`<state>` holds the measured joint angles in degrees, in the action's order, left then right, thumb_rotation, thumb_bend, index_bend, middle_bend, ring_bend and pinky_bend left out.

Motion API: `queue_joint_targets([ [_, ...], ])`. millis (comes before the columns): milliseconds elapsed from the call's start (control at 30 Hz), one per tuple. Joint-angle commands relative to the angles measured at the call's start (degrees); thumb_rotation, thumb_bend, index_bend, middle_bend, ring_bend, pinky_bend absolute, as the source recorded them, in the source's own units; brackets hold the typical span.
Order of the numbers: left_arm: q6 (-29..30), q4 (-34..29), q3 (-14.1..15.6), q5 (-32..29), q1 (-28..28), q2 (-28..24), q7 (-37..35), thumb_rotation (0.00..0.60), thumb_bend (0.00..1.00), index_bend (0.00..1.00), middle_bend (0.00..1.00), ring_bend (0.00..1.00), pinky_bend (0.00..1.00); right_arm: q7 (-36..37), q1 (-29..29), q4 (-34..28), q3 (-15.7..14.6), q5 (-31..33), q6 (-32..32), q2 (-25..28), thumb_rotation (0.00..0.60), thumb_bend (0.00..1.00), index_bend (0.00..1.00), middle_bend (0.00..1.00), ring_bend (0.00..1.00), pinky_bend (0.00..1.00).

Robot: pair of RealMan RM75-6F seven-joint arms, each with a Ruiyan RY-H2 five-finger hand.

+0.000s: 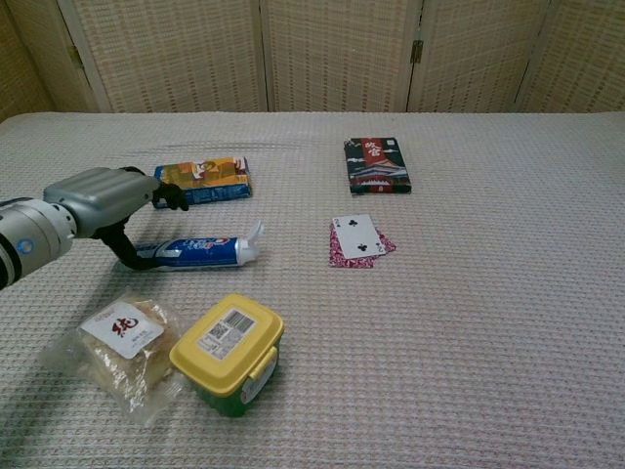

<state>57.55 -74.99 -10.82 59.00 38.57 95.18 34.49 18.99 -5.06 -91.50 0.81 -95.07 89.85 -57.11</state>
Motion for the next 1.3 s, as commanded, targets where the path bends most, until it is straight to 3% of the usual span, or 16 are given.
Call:
queue_joint_targets([
  [33,-0.21,1.49,-0.39,-1.65,0.0,0.43,-0.9,0.6,0.29,0.28,0.28,0.24,0.1,0.17,-0.01,0.17,0.03,0.11,-0.1,-0.15,0.6,0.21,0.0,0.03,0.0,0.0],
  [367,-1.46,-0.03,0.76,-0.73,-0.36,-1.08,-4.22,0.6,0.3,0.35,0.34,0.27,0.11,-0.06,-0.19,0.17,0.04,-0.09,-0.31,-0.33,0.6,0.21,0.0,0.03,0.0,0.0],
  [933,-2.99,4.6,0.83,-0.32,0.64,1.19,-8.17,0.6,0.31,0.44,0.43,0.34,0.16,-0.13,-0.11,0.07,0.09,0.53,-0.75,-0.32,0.6,0.21,0.0,0.03,0.0,0.0],
  [1167,-3.96,4.55,0.71,-0.56,1.01,0.81,-9.17,0.6,0.39,0.46,0.44,0.35,0.17,-0.5,-0.23,-0.33,0.16,0.54,-0.96,-0.2,0.6,0.21,0.0,0.03,0.0,0.0],
  [1300,-3.79,5.78,0.73,0.64,1.06,1.39,-11.23,0.6,0.42,0.53,0.52,0.41,0.2,-0.82,-0.26,-0.66,0.13,0.49,-1.08,-0.09,0.6,0.21,0.0,0.03,0.0,0.0],
])
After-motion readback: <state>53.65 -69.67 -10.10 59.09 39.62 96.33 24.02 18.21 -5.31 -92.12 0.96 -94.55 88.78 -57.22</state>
